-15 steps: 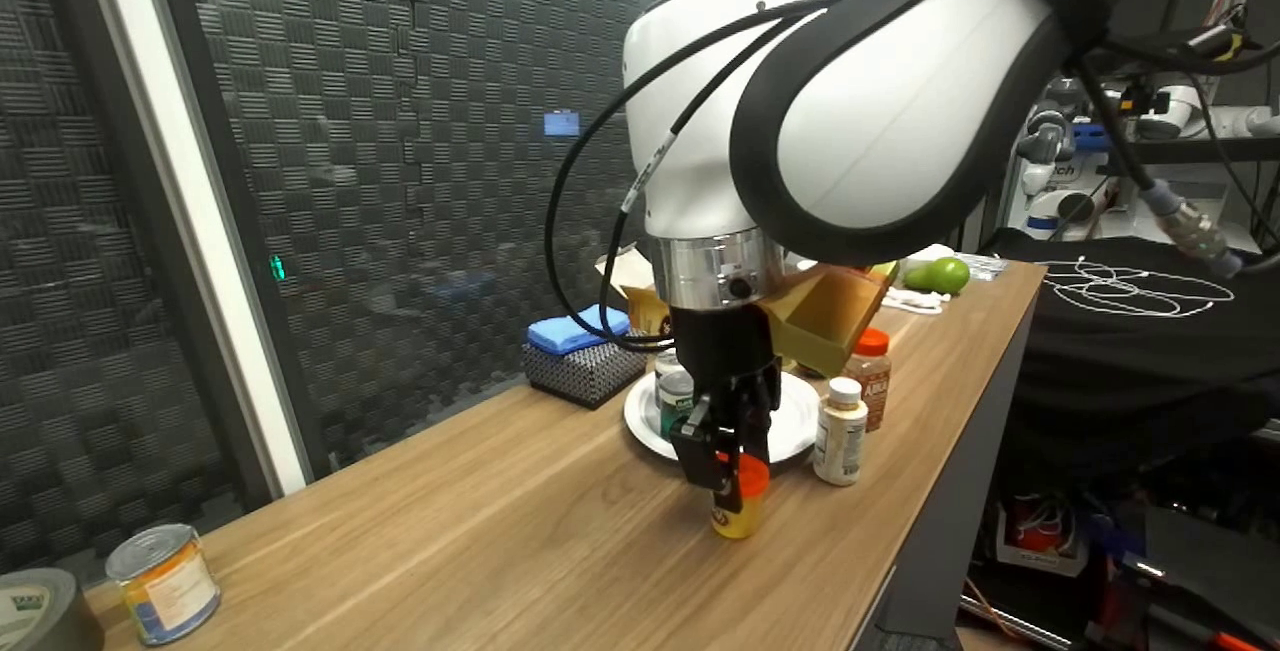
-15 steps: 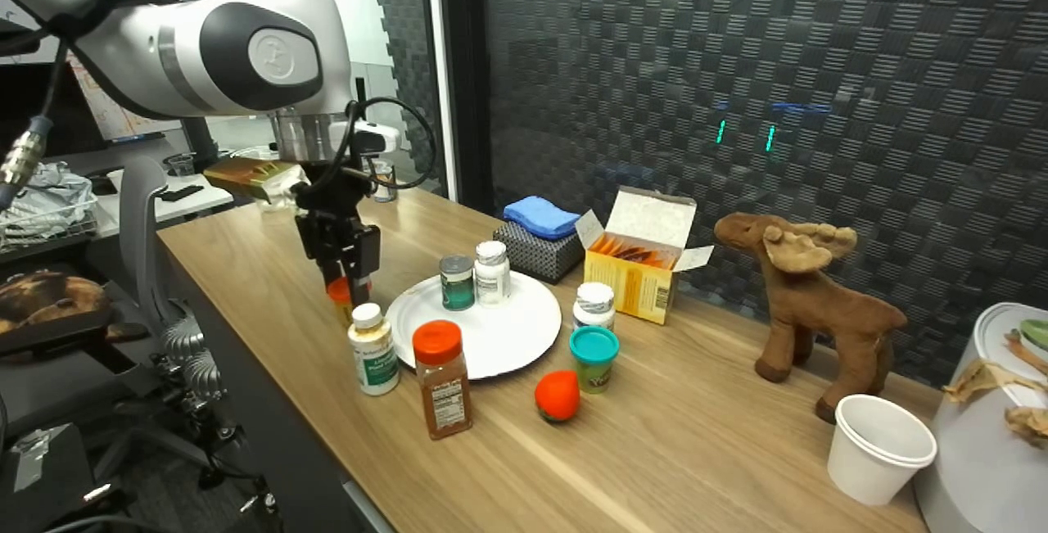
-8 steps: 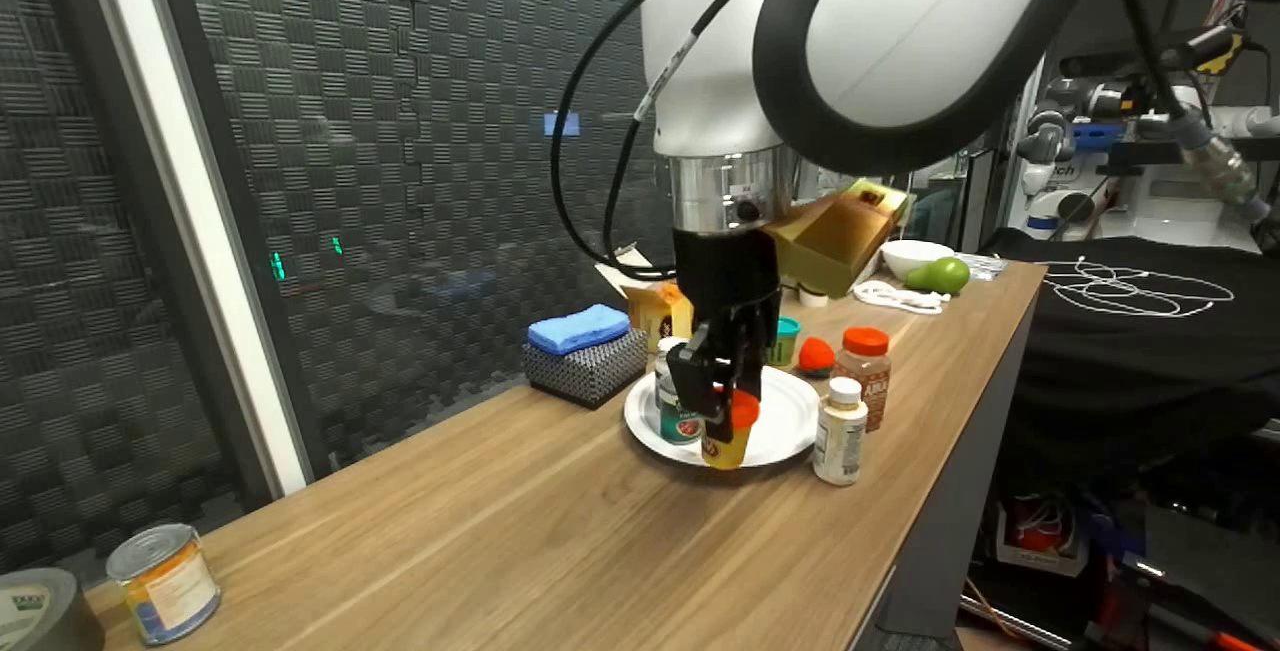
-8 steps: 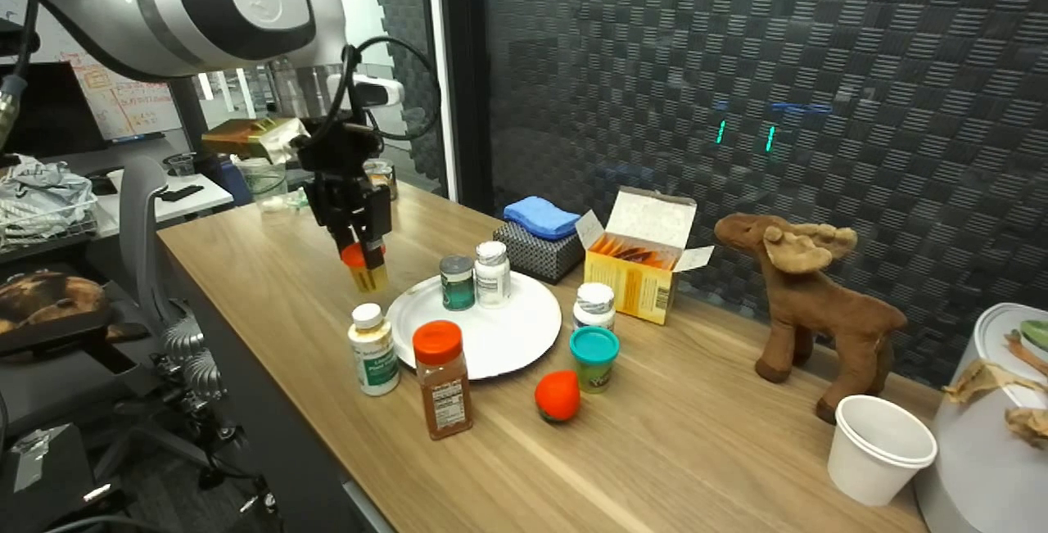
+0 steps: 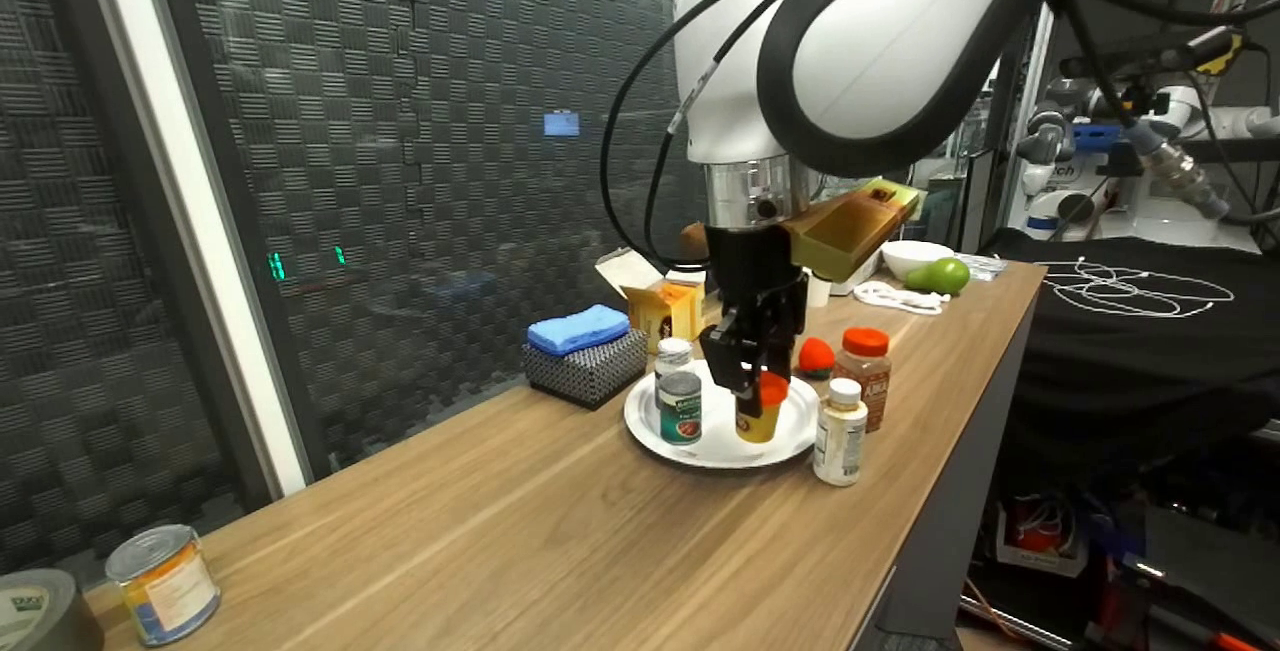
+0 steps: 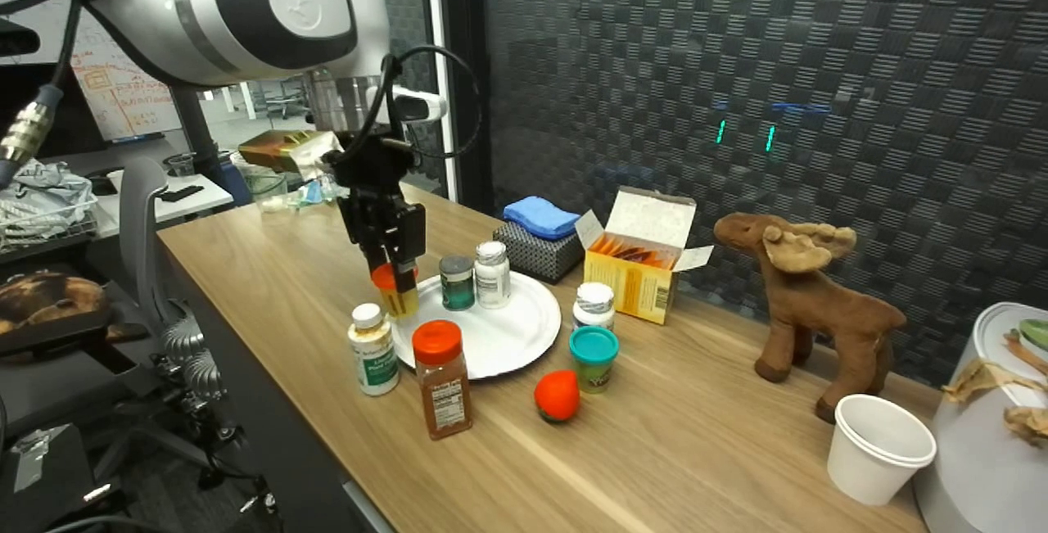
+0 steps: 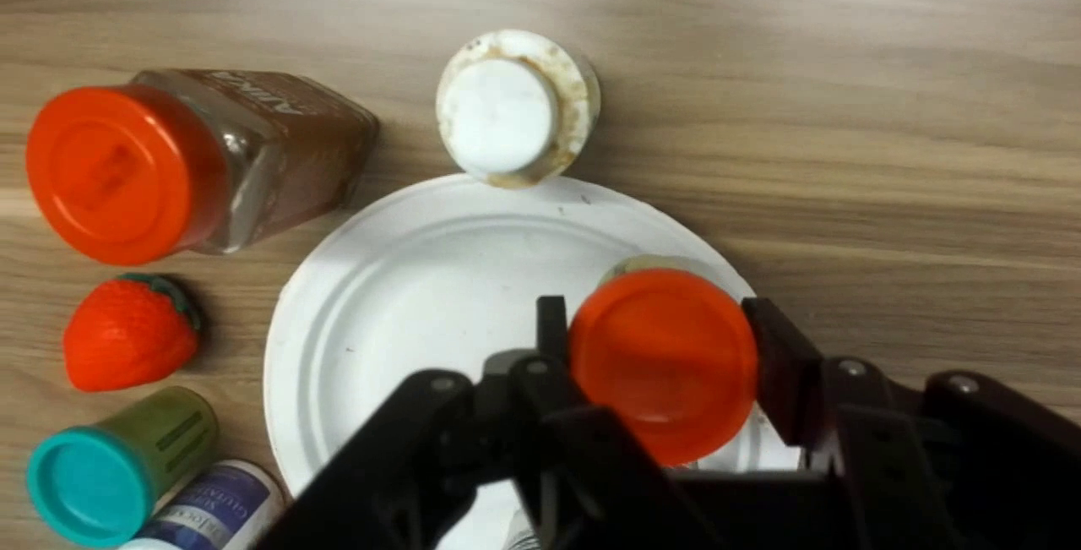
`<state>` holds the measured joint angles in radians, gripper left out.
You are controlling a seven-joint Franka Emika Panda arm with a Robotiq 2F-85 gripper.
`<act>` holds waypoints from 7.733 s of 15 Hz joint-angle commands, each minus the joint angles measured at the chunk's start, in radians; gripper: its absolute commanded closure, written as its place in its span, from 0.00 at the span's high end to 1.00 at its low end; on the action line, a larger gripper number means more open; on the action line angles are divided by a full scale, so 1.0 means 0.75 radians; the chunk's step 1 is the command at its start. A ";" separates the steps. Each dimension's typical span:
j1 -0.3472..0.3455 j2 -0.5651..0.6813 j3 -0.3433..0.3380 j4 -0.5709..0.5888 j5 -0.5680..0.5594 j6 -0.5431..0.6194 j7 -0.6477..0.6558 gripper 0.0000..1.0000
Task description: Place the bottles and the strawberry on the white plate
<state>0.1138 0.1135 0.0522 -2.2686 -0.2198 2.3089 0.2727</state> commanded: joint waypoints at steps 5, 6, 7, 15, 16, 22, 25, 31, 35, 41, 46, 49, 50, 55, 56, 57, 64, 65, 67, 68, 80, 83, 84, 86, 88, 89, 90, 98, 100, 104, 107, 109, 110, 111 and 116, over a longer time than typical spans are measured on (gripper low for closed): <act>-0.017 0.125 -0.029 0.140 -0.007 -0.009 -0.015 0.29; -0.015 0.142 -0.028 0.155 -0.005 -0.013 -0.018 0.29; -0.014 0.158 -0.025 0.167 0.008 -0.017 -0.029 0.29; -0.005 0.219 -0.014 0.201 0.031 -0.037 -0.087 0.79; -0.006 0.204 -0.016 0.192 0.032 -0.028 -0.086 0.79; -0.014 0.014 -0.041 0.118 0.014 -0.012 -0.001 1.00; -0.048 -0.045 -0.065 0.130 0.033 -0.010 0.045 1.00; -0.147 0.009 -0.147 0.259 0.020 -0.012 0.146 1.00; -0.207 0.104 -0.190 0.368 0.104 -0.011 0.125 1.00; -0.238 0.294 -0.200 0.525 0.232 -0.031 0.092 1.00; -0.239 0.418 -0.215 0.613 0.249 -0.041 0.100 1.00; -0.244 0.466 -0.226 0.647 0.257 -0.031 0.101 1.00; -0.243 0.479 -0.231 0.657 0.256 -0.027 0.103 1.00; -0.237 0.489 -0.230 0.675 0.262 -0.020 0.106 0.50; -0.237 0.475 -0.224 0.665 0.270 -0.018 0.100 0.42; -0.230 0.461 -0.225 0.654 0.263 -0.019 0.106 0.35; -0.131 0.274 -0.213 0.523 0.209 -0.051 0.155 0.20; -0.111 0.235 -0.207 0.491 0.200 -0.054 0.162 0.20; -0.082 0.182 -0.190 0.439 0.196 -0.056 0.169 0.20; -0.074 0.164 -0.179 0.417 0.205 -0.060 0.167 0.20; -0.075 0.190 -0.162 0.347 0.198 0.015 0.205 0.20; -0.087 0.216 -0.174 0.373 0.208 0.063 0.230 0.20; -0.092 0.231 -0.181 0.382 0.204 0.082 0.237 0.20; -0.107 0.267 -0.182 0.409 0.236 0.091 0.220 0.20; -0.121 0.308 -0.173 0.443 0.275 0.086 0.198 0.20; -0.126 0.327 -0.166 0.461 0.296 0.081 0.186 0.20; -0.126 0.352 -0.165 0.488 0.305 0.072 0.186 0.20; -0.104 0.422 -0.160 0.581 0.314 0.042 0.192 0.73; -0.101 0.386 -0.158 0.530 0.320 0.047 0.193 0.79; -0.098 0.269 -0.183 0.399 0.298 0.072 0.231 1.00; -0.112 0.175 -0.222 0.295 0.281 0.100 0.274 1.00; -0.132 0.108 -0.253 0.219 0.267 0.138 0.292 1.00; -0.142 0.087 -0.269 0.194 0.256 0.156 0.299 1.00; -0.158 0.074 -0.279 0.175 0.253 0.185 0.288 0.99; -0.224 0.130 -0.311 0.221 0.251 0.243 0.261 1.00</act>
<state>-0.0365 0.2014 -0.1752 -2.1139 -0.0180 2.4574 0.4674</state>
